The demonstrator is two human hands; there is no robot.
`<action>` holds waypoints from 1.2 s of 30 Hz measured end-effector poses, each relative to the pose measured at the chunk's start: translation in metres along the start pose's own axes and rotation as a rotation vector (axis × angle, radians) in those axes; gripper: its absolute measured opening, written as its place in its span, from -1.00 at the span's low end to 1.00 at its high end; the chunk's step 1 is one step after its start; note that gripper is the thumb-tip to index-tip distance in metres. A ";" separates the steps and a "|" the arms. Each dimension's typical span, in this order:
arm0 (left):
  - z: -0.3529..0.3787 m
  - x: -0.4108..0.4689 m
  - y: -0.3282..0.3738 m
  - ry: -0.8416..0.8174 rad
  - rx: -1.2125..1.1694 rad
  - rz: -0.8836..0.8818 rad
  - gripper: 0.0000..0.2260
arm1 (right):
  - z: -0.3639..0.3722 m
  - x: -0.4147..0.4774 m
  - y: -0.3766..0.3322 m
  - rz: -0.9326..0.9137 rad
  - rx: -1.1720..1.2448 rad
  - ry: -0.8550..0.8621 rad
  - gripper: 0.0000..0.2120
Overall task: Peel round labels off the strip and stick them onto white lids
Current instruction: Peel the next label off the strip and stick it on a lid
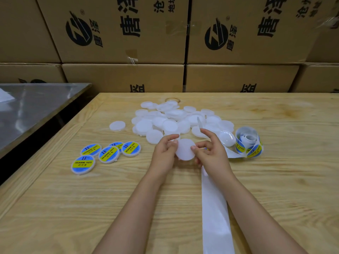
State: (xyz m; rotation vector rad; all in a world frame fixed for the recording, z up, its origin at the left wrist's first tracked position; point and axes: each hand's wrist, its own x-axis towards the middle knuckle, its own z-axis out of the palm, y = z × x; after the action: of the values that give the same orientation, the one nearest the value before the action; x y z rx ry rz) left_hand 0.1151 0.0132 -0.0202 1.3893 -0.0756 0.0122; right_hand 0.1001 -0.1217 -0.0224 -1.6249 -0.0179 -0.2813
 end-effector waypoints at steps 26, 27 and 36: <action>-0.010 0.002 0.004 -0.177 -0.240 -0.183 -0.89 | -0.007 0.005 -0.006 0.328 0.351 0.056 -0.87; -0.010 0.001 0.004 -0.178 -0.238 -0.182 -0.88 | -0.007 0.005 -0.005 0.327 0.351 0.064 -0.86; -0.009 0.001 0.003 -0.184 -0.208 -0.159 -0.90 | -0.006 0.006 -0.003 0.258 0.225 0.097 -0.81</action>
State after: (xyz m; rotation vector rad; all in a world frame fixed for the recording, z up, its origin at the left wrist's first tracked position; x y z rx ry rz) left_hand 0.1161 0.0229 -0.0193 1.1819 -0.1156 -0.2500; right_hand 0.1042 -0.1278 -0.0180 -1.3711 0.2250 -0.1523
